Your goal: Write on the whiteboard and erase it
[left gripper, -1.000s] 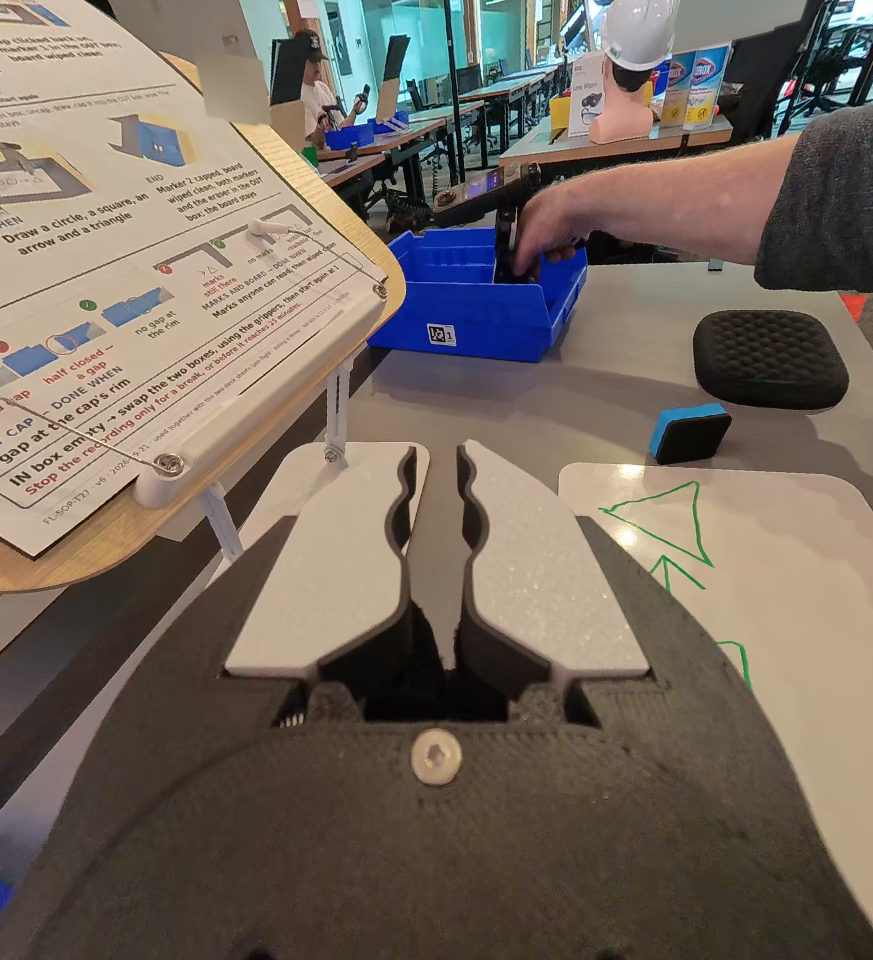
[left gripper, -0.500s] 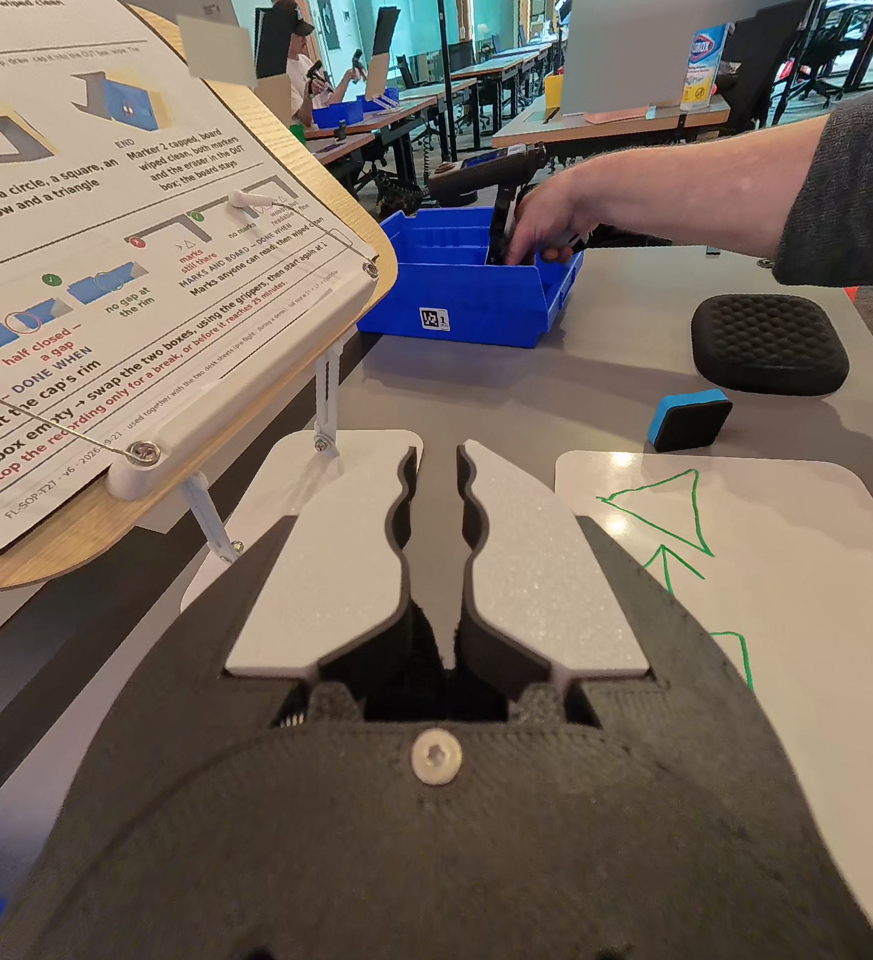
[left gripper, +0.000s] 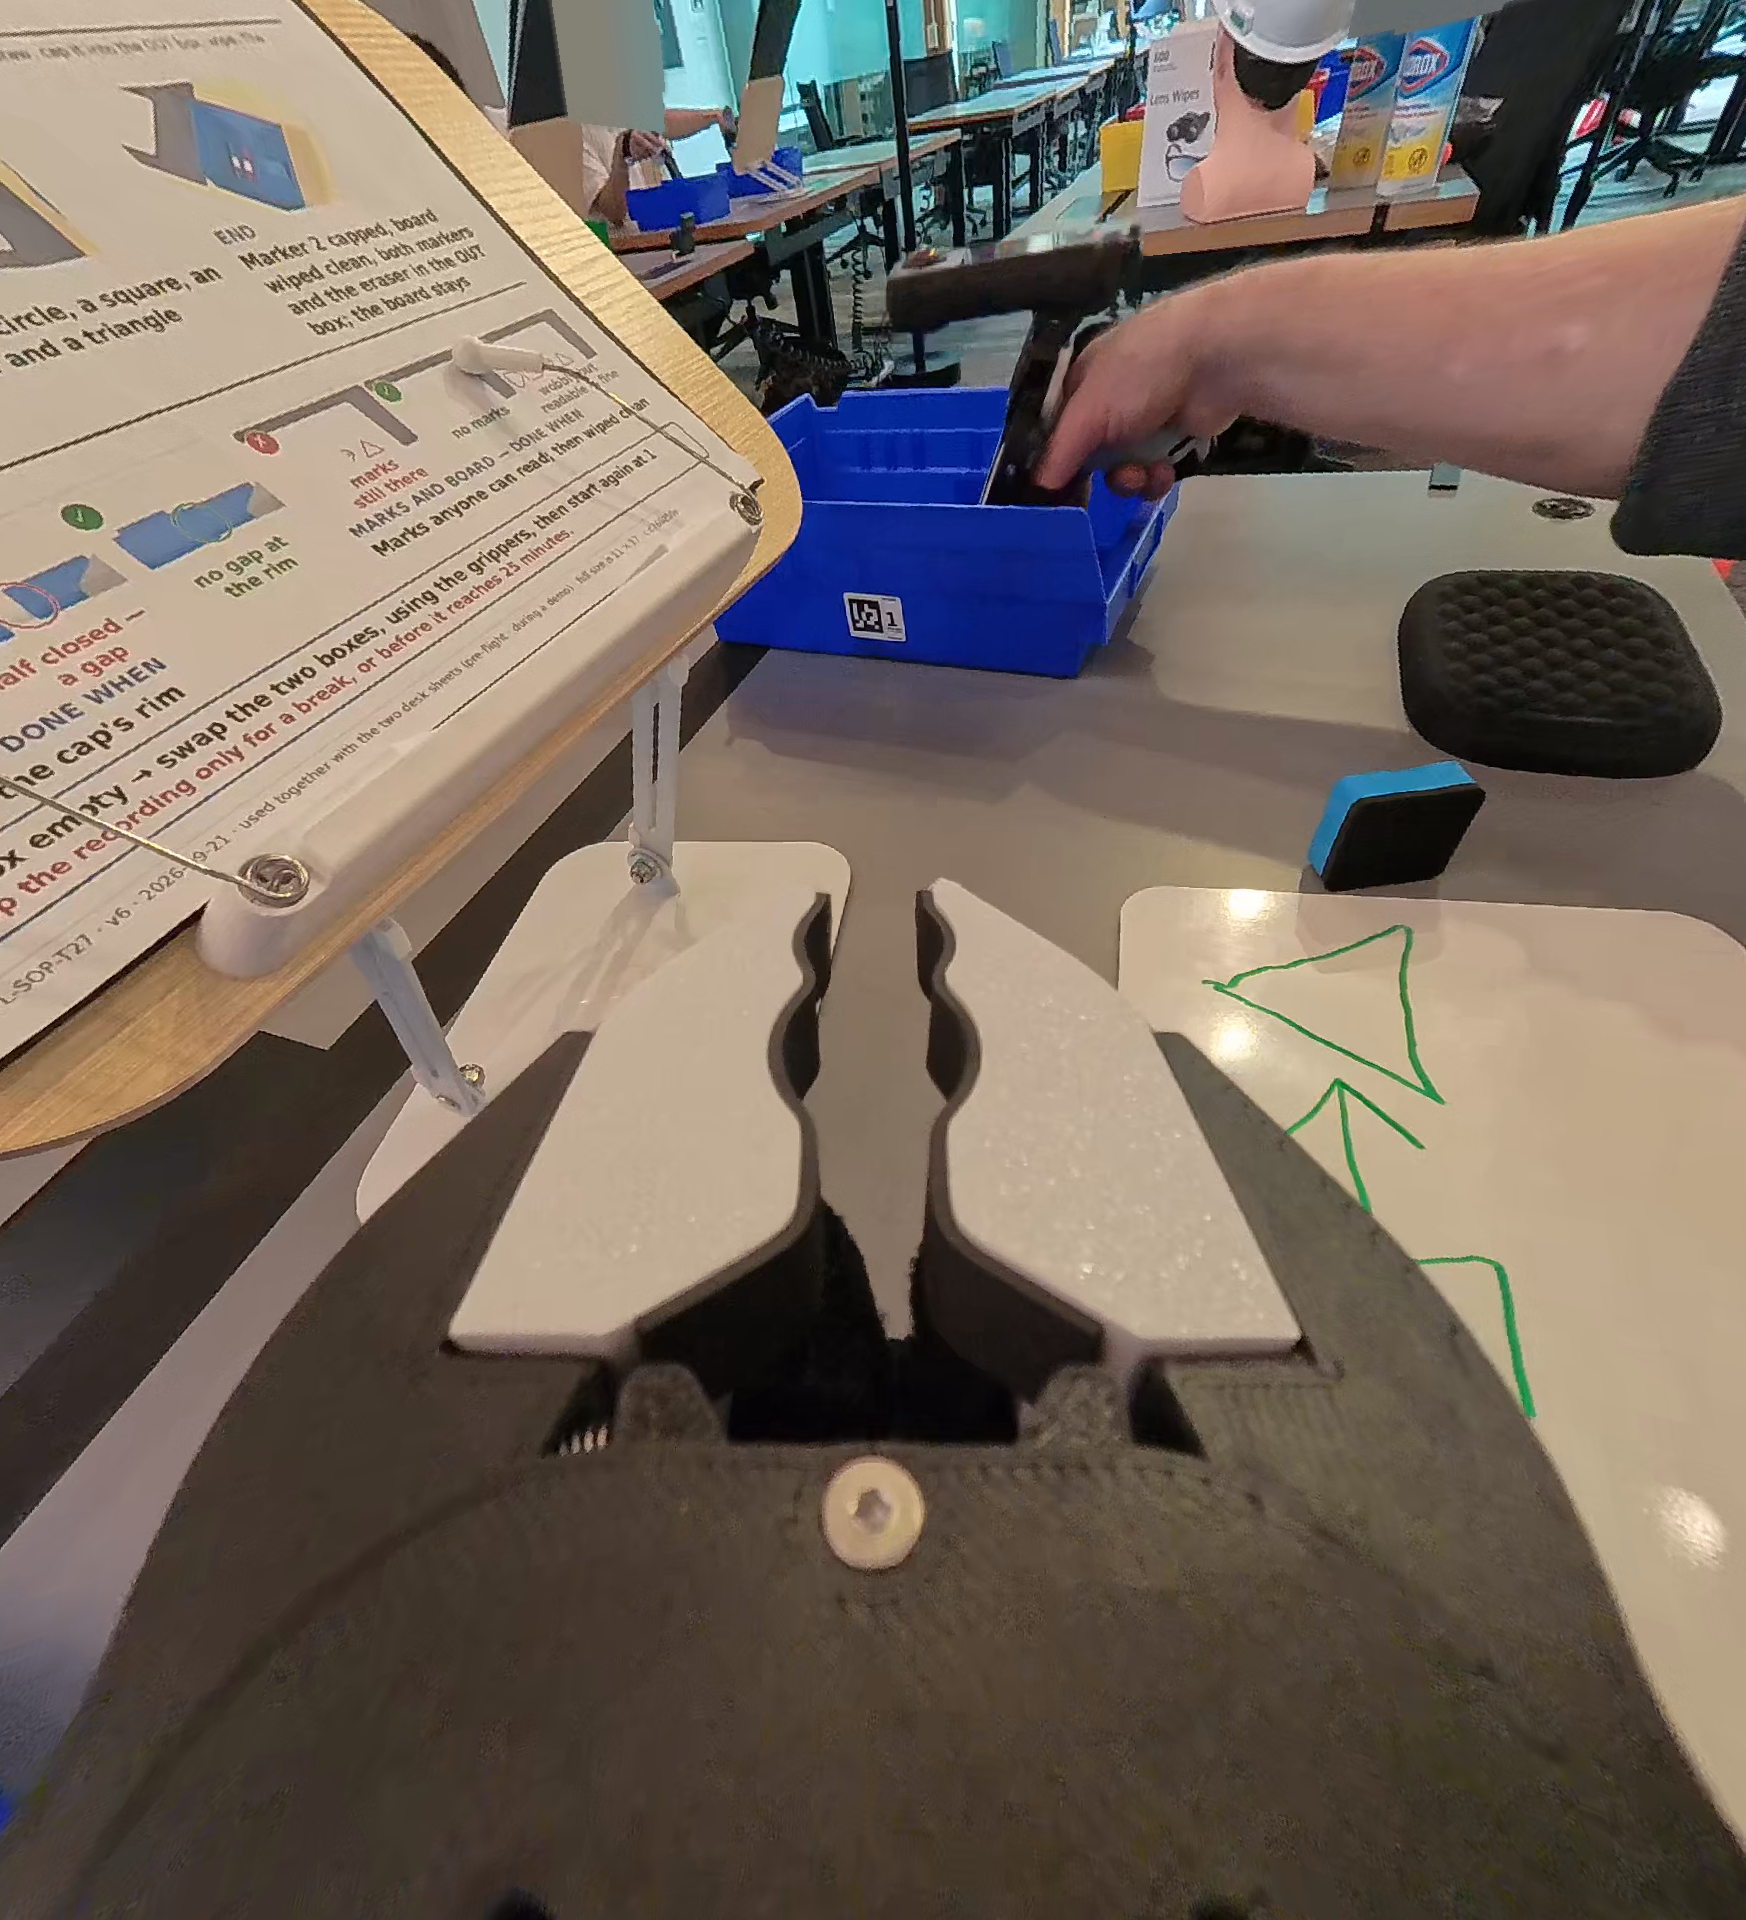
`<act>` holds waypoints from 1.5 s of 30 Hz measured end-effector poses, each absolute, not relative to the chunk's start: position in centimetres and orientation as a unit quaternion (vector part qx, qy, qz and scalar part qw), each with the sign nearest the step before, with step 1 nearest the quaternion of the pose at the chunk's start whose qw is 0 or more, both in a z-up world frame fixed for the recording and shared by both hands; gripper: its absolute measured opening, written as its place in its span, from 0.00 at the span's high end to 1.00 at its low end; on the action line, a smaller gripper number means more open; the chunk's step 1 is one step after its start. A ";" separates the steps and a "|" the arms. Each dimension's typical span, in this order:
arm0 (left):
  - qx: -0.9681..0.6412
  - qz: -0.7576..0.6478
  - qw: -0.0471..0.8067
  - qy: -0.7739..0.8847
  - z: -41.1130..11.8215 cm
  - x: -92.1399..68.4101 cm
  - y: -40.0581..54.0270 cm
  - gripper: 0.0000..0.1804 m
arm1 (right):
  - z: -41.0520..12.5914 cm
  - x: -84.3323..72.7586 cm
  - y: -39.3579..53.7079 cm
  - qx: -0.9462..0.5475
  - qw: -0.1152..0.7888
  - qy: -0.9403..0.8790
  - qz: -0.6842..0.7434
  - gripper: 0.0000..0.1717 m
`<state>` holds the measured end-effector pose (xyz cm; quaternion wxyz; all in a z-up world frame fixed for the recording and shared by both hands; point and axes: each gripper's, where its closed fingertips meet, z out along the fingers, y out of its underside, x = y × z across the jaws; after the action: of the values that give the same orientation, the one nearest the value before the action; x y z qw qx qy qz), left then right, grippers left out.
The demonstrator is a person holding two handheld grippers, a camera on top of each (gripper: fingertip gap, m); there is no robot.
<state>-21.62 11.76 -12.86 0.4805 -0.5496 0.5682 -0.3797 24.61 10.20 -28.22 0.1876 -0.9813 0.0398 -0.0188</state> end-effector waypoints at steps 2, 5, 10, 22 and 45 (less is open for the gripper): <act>-0.552 -0.378 0.483 0.565 -12.9 -21.7 12.0 0.91 | -26.7 24.3 10.2 -0.976 0.213 0.028 -0.027 0.77; -0.554 -0.378 0.487 0.559 -12.8 -21.7 12.3 0.91 | -23.7 23.6 9.7 -0.965 0.256 0.007 -0.047 0.78; -0.567 -0.362 0.491 0.554 -12.9 -22.2 13.0 0.91 | -18.5 20.1 6.5 -0.944 0.317 -0.065 -0.065 0.77; -0.631 -0.301 0.459 0.548 -17.8 -26.7 12.5 0.91 | -18.2 4.3 -3.1 -0.907 0.348 -0.235 0.026 0.74; -0.643 -0.312 0.438 0.545 -19.9 -31.8 8.7 0.91 | -26.1 -1.4 -5.3 -0.914 0.308 -0.260 0.045 0.86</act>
<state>-31.77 8.75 -19.89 0.4376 -0.6432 0.5451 -0.3124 -1.44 -5.28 -26.10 0.3080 -0.9141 -0.2598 0.0453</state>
